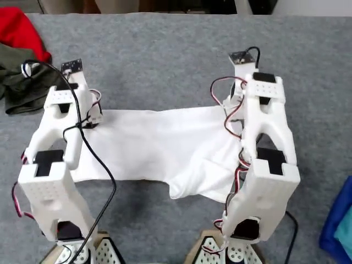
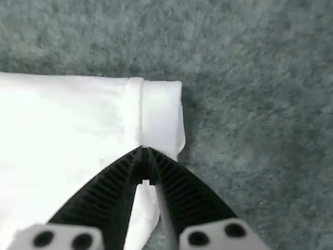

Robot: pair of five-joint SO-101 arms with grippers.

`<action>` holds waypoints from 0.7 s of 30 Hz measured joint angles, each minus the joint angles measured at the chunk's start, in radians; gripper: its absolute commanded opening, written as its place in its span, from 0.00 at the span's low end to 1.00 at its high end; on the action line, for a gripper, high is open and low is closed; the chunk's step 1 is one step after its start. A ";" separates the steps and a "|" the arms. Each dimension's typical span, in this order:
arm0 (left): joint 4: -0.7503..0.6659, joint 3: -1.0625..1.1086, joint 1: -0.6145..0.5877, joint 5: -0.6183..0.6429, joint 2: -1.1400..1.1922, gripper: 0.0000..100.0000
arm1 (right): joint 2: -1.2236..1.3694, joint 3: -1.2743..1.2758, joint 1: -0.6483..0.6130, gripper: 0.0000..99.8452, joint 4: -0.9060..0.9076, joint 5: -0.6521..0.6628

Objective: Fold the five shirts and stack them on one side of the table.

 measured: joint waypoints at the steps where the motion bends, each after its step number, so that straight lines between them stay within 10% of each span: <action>1: 0.018 -0.021 0.000 -0.002 0.009 0.02 | 0.000 -0.023 0.000 0.01 0.014 0.000; 21: 0.224 -0.325 0.048 -0.006 0.104 0.02 | 0.176 -0.293 -0.146 0.01 0.166 0.000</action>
